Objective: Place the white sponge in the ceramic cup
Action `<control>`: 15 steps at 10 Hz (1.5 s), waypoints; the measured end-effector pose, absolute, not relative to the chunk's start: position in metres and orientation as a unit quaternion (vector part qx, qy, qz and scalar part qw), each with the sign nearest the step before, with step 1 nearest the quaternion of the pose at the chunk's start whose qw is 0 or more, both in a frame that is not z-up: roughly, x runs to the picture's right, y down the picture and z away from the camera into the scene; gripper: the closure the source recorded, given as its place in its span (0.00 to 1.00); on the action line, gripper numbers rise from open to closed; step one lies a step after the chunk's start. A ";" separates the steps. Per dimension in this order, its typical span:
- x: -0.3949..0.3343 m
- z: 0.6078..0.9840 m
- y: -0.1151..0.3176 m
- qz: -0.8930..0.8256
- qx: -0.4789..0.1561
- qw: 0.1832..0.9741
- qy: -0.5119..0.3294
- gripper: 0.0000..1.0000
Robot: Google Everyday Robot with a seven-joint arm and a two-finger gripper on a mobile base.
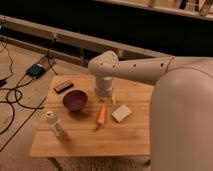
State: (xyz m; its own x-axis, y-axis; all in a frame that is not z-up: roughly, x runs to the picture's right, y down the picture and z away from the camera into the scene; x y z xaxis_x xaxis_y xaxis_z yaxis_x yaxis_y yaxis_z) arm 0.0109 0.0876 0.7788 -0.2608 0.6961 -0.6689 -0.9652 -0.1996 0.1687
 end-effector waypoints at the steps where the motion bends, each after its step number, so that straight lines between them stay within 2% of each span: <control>1: 0.021 0.786 0.092 0.745 -0.230 0.550 0.300 0.35; 4: 0.042 0.808 0.106 0.755 -0.231 0.523 0.320 0.35; 10: 0.068 0.849 0.120 0.791 -0.225 0.478 0.309 0.35; 15: 0.092 0.858 0.140 0.803 -0.213 0.451 0.327 0.35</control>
